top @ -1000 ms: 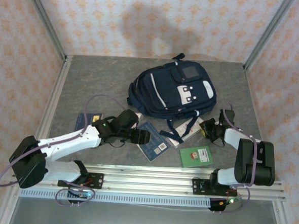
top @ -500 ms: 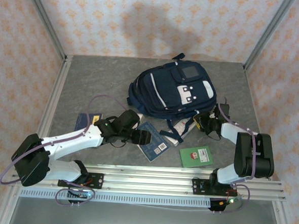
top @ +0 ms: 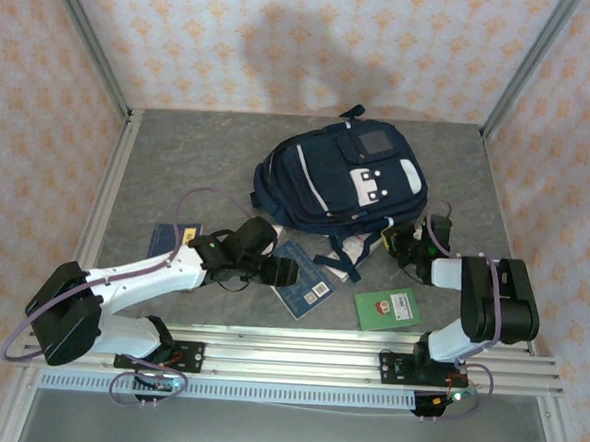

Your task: Pack the student bag

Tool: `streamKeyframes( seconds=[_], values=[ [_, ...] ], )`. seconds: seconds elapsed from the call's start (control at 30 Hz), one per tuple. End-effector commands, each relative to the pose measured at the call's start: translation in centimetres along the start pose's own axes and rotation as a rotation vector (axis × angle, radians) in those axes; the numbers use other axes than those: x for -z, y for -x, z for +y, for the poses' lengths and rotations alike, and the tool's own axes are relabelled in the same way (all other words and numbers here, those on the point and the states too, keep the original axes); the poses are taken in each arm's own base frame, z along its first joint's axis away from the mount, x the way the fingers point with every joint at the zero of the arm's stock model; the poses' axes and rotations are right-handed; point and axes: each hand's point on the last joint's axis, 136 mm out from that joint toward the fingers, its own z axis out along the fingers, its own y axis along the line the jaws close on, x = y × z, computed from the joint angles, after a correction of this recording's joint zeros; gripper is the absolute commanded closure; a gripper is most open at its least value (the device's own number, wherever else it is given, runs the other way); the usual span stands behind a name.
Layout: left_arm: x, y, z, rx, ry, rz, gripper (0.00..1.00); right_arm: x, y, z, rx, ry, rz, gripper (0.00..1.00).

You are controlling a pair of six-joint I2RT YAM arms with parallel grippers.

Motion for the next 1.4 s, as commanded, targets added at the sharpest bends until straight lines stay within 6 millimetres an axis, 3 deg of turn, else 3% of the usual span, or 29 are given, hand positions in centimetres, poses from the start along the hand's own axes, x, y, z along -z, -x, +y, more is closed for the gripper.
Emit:
streamKeyframes(
  seconds=[0.0,0.07,0.17,0.33,0.47,0.6,0.87,0.9,0.93,0.97,1.0,1.2,1.37],
  values=[
    [0.6,1.2,-1.4,-0.035,-0.033,-0.031,0.30,0.7,1.3,2.8,0.032,0.110,-0.079,0.94],
    [0.8,1.2,-1.4,-0.037,-0.027,-0.036,0.30,1.2,1.4,2.7,0.049,0.091,-0.098,1.00],
    [1.2,1.5,-1.3,-0.042,-0.017,-0.051,0.30,2.8,1.4,2.0,0.080,0.021,-0.141,1.00],
    [2.5,2.5,-1.8,-0.056,-0.011,-0.084,0.30,7.8,2.1,1.5,0.185,-0.140,-0.275,1.00],
    [3.6,3.5,-2.2,-0.057,-0.013,-0.117,0.30,11.6,2.7,2.9,0.263,-0.165,-0.376,1.00],
    [4.5,4.3,-2.5,-0.050,-0.021,-0.139,0.30,13.9,2.7,5.9,0.318,-0.114,-0.412,1.00],
    [6.7,6.1,-3.0,0.036,-0.071,-0.199,0.27,16.0,1.5,14.2,0.328,0.128,-0.386,1.00],
    [7.1,6.4,-3.1,0.069,-0.095,-0.214,0.26,16.3,1.4,15.4,0.312,0.167,-0.388,1.00],
    [7.4,6.9,-3.2,0.101,-0.118,-0.229,0.18,16.5,1.3,16.3,0.292,0.201,-0.388,1.00],
    [7.9,7.4,-3.4,0.139,-0.152,-0.255,0.05,16.6,1.2,17.4,0.267,0.240,-0.383,1.00],
    [8.5,8.1,-3.8,0.171,-0.193,-0.284,0.00,16.6,1.0,18.5,0.243,0.280,-0.374,1.00],
    [11.9,11.8,-6.7,0.356,-0.433,-0.429,0.00,16.7,-0.4,23.5,0.114,0.488,-0.365,1.00],
    [13.8,14.3,-8.4,0.459,-0.574,-0.510,0.00,16.2,-2.5,26.6,0.078,0.584,-0.368,1.00]
  ],
)
